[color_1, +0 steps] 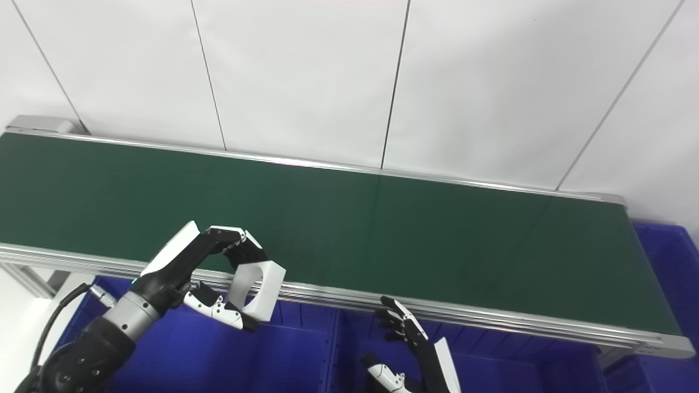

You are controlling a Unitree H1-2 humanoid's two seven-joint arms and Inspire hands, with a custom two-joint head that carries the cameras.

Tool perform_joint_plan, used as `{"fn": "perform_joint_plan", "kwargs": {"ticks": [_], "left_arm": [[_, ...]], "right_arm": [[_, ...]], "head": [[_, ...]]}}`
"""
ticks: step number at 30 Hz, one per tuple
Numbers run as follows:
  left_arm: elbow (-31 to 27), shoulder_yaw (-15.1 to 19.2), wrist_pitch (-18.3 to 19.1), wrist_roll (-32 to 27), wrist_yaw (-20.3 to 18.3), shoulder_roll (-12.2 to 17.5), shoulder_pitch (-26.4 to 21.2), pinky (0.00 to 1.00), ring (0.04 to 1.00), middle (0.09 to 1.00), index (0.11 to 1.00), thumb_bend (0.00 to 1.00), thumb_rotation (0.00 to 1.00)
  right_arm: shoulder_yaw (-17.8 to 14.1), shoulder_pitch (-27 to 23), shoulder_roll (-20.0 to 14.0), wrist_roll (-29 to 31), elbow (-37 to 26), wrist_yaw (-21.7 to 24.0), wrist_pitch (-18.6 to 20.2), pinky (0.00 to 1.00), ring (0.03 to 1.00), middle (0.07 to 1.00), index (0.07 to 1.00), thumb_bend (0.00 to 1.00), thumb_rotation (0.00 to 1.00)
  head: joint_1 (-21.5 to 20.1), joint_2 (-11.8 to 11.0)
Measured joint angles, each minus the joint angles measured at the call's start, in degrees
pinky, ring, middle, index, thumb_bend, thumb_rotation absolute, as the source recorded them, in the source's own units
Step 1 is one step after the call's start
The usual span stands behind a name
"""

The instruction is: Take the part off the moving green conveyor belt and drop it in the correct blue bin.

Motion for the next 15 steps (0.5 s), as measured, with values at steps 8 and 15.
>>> {"fn": "perform_joint_plan", "kwargs": {"ticks": [8, 15], "left_arm": [[0.0, 0.0, 0.0, 0.0, 0.0, 0.0, 0.0, 0.48, 0.485, 0.514, 0.453, 0.5, 0.0], [0.0, 0.0, 0.0, 0.0, 0.0, 0.0, 0.0, 0.48, 0.485, 0.514, 0.453, 0.5, 0.0]], "right_arm": [[0.0, 0.0, 0.0, 0.0, 0.0, 0.0, 0.0, 0.68, 0.756, 0.79, 0.868, 0.62, 0.59], [0.0, 0.0, 0.0, 0.0, 0.0, 0.0, 0.0, 0.68, 0.756, 0.79, 0.868, 0.62, 0.59]], "head": [[0.0, 0.0], [0.0, 0.0]]}}
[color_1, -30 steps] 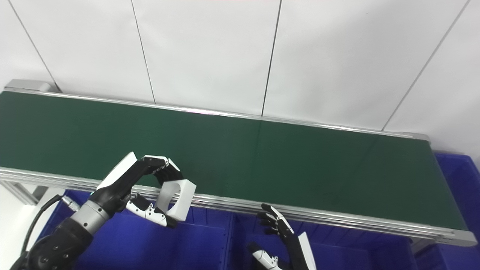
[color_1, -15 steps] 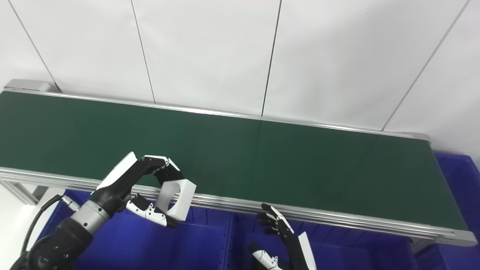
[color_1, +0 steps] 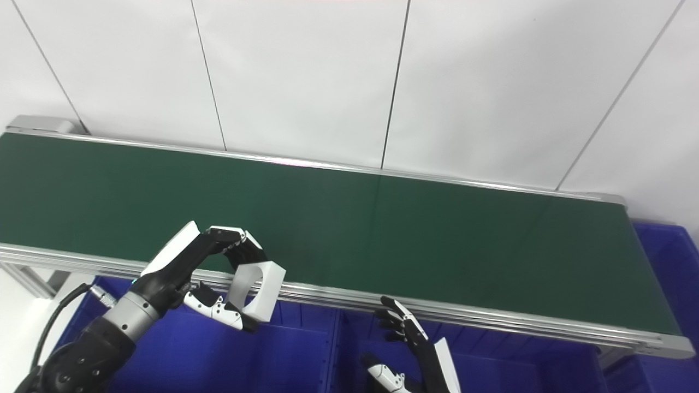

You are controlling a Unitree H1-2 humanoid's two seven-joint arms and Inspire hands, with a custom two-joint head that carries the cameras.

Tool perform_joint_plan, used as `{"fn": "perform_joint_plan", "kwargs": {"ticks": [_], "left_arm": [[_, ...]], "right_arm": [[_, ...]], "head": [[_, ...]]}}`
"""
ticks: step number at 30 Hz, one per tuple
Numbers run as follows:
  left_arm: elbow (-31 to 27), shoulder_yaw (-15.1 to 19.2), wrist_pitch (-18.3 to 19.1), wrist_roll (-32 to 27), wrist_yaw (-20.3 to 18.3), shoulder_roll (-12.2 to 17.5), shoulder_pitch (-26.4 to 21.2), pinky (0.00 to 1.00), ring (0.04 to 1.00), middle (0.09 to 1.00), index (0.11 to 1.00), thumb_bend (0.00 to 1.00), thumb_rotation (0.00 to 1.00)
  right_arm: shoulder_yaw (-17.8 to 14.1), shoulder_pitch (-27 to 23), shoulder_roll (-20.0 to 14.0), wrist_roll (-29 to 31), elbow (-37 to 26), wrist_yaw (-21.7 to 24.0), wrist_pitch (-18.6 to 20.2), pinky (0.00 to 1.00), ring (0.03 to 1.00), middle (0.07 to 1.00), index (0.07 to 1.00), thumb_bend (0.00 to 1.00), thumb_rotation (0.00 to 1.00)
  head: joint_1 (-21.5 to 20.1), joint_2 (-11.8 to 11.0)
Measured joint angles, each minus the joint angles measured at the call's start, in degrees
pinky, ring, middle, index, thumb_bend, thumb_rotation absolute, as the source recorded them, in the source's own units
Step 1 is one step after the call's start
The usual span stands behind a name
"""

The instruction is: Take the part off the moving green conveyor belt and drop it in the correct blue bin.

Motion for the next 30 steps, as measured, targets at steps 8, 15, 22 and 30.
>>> {"fn": "perform_joint_plan", "kwargs": {"ticks": [8, 15, 22, 30], "left_arm": [[0.0, 0.0, 0.0, 0.0, 0.0, 0.0, 0.0, 0.48, 0.485, 0.514, 0.453, 0.5, 0.0], [0.0, 0.0, 0.0, 0.0, 0.0, 0.0, 0.0, 0.48, 0.485, 0.514, 0.453, 0.5, 0.0], [0.0, 0.0, 0.0, 0.0, 0.0, 0.0, 0.0, 0.48, 0.485, 0.514, 0.453, 0.5, 0.0], [0.0, 0.0, 0.0, 0.0, 0.0, 0.0, 0.0, 0.48, 0.485, 0.514, 0.453, 0.5, 0.0]], "right_arm": [[0.0, 0.0, 0.0, 0.0, 0.0, 0.0, 0.0, 0.68, 0.756, 0.79, 0.868, 0.62, 0.59], [0.0, 0.0, 0.0, 0.0, 0.0, 0.0, 0.0, 0.68, 0.756, 0.79, 0.868, 0.62, 0.59], [0.0, 0.0, 0.0, 0.0, 0.0, 0.0, 0.0, 0.68, 0.756, 0.79, 0.868, 0.62, 0.59], [0.0, 0.0, 0.0, 0.0, 0.0, 0.0, 0.0, 0.68, 0.756, 0.79, 0.868, 0.62, 0.59]], "head": [[0.0, 0.0], [0.0, 0.0], [0.0, 0.0], [0.0, 0.0]]}}
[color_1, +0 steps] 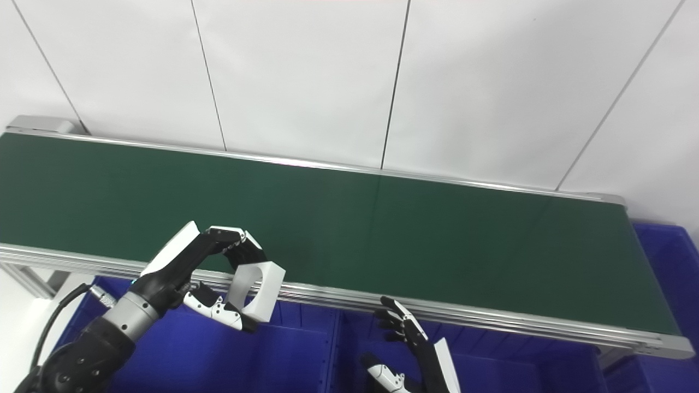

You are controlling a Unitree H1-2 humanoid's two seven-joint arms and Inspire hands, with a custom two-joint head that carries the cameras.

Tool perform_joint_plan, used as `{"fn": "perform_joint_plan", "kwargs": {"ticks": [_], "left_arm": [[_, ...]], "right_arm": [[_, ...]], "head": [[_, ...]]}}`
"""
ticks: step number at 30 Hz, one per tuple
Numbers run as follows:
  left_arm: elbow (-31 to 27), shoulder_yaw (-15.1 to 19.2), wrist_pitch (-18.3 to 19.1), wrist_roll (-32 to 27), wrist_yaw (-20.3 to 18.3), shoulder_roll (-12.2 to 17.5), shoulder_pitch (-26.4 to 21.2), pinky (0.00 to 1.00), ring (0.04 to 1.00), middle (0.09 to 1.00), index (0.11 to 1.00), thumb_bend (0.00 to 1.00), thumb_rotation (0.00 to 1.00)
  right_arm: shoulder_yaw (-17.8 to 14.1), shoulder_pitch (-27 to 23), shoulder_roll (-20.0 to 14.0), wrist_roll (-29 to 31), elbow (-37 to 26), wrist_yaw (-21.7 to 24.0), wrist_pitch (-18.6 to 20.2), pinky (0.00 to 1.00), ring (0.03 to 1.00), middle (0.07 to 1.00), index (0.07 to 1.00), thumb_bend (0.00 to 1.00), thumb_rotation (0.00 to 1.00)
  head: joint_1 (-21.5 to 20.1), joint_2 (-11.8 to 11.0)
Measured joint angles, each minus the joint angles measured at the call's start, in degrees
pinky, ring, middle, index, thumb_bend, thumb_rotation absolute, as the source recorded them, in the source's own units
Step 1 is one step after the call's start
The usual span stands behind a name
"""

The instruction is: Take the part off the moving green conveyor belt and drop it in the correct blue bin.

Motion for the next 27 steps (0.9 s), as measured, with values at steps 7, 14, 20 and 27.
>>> {"fn": "perform_joint_plan", "kwargs": {"ticks": [7, 14, 20, 27], "left_arm": [[0.0, 0.0, 0.0, 0.0, 0.0, 0.0, 0.0, 0.48, 0.485, 0.514, 0.453, 0.5, 0.0], [0.0, 0.0, 0.0, 0.0, 0.0, 0.0, 0.0, 0.48, 0.485, 0.514, 0.453, 0.5, 0.0], [0.0, 0.0, 0.0, 0.0, 0.0, 0.0, 0.0, 0.48, 0.485, 0.514, 0.453, 0.5, 0.0], [0.0, 0.0, 0.0, 0.0, 0.0, 0.0, 0.0, 0.48, 0.485, 0.514, 0.453, 0.5, 0.0]], "right_arm": [[0.0, 0.0, 0.0, 0.0, 0.0, 0.0, 0.0, 0.68, 0.756, 0.79, 0.868, 0.62, 0.59], [0.0, 0.0, 0.0, 0.0, 0.0, 0.0, 0.0, 0.68, 0.756, 0.79, 0.868, 0.62, 0.59], [0.0, 0.0, 0.0, 0.0, 0.0, 0.0, 0.0, 0.68, 0.756, 0.79, 0.868, 0.62, 0.59], [0.0, 0.0, 0.0, 0.0, 0.0, 0.0, 0.0, 0.68, 0.756, 0.79, 0.868, 0.62, 0.59]], "head": [[0.0, 0.0], [0.0, 0.0], [0.0, 0.0], [0.0, 0.0]]}}
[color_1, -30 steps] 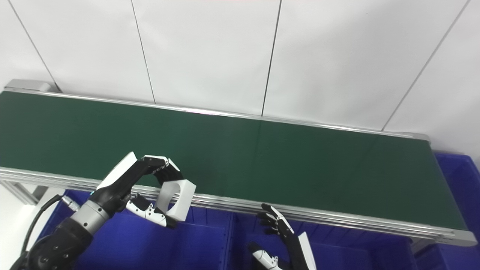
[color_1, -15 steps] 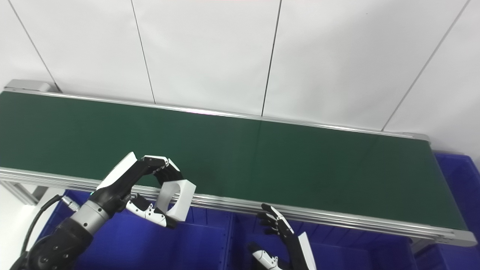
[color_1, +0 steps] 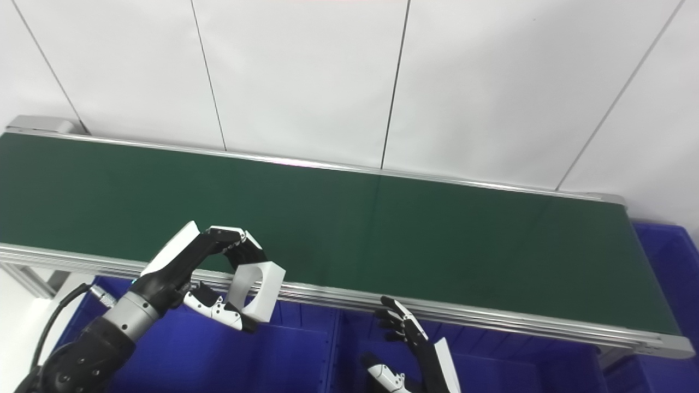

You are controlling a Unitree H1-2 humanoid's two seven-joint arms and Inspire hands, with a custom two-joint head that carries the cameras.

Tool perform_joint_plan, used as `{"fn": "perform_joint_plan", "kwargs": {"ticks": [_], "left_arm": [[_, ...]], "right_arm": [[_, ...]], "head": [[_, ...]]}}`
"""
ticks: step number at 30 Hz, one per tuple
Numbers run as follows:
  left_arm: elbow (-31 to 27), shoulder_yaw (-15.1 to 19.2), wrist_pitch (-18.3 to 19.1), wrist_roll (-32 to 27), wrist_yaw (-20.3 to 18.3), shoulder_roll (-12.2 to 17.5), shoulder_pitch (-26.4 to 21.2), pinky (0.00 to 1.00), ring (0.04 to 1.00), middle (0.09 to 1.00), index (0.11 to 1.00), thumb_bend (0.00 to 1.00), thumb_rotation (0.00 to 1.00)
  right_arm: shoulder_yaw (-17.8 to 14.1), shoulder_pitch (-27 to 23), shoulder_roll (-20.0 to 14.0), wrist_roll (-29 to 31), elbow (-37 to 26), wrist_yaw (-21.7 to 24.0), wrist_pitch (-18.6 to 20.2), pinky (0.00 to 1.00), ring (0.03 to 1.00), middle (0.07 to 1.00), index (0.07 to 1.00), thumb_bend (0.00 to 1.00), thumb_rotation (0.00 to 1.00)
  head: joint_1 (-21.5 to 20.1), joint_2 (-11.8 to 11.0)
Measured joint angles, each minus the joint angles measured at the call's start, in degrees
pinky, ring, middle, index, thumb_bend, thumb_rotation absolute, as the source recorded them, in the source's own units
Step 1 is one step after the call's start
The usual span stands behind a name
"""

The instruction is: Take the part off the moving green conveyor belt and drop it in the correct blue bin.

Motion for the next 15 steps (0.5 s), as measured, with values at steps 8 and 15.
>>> {"fn": "perform_joint_plan", "kwargs": {"ticks": [8, 15], "left_arm": [[0.0, 0.0, 0.0, 0.0, 0.0, 0.0, 0.0, 0.48, 0.485, 0.514, 0.453, 0.5, 0.0], [0.0, 0.0, 0.0, 0.0, 0.0, 0.0, 0.0, 0.48, 0.485, 0.514, 0.453, 0.5, 0.0]], "right_arm": [[0.0, 0.0, 0.0, 0.0, 0.0, 0.0, 0.0, 0.68, 0.756, 0.79, 0.868, 0.62, 0.59], [0.0, 0.0, 0.0, 0.0, 0.0, 0.0, 0.0, 0.68, 0.756, 0.79, 0.868, 0.62, 0.59]], "head": [[0.0, 0.0], [0.0, 0.0]]}}
